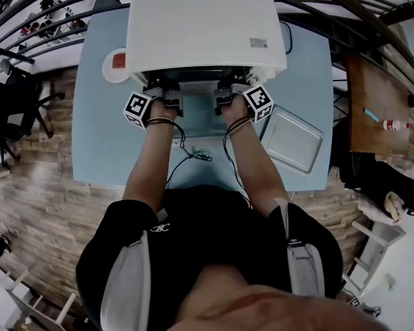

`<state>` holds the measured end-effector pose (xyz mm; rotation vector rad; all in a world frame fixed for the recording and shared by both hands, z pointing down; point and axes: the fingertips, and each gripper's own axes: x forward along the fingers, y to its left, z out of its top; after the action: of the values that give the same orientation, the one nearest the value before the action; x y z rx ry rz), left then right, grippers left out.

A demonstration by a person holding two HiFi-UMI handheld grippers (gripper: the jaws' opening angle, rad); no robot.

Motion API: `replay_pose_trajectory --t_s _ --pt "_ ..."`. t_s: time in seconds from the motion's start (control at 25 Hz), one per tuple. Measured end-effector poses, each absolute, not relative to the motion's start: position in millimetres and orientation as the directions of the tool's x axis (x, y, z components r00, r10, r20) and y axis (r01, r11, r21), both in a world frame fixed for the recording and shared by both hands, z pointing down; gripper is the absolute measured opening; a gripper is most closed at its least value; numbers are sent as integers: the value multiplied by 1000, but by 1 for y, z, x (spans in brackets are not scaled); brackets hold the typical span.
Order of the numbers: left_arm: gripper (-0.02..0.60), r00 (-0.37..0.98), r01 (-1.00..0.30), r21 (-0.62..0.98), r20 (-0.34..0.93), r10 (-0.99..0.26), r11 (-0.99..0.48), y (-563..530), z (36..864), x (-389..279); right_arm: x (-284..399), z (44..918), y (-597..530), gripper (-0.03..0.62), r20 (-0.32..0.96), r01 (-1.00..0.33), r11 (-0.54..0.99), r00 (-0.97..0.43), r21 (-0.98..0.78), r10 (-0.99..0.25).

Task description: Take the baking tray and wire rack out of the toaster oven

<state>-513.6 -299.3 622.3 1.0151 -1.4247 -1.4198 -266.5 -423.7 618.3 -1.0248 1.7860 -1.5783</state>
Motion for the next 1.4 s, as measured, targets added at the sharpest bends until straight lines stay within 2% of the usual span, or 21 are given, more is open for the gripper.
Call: replay_pose_trajectory --t_s 1.12,1.4 --pt "15 -298 -8 997 67 -952 73 -164 612 -434 -194 617 -296 6 66 -63 -31 -701 -998 -710" --pt "15 -294 -24 997 68 -953 79 -139 600 -418 -181 607 -277 6 65 -65 -27 -726 -998 -685"
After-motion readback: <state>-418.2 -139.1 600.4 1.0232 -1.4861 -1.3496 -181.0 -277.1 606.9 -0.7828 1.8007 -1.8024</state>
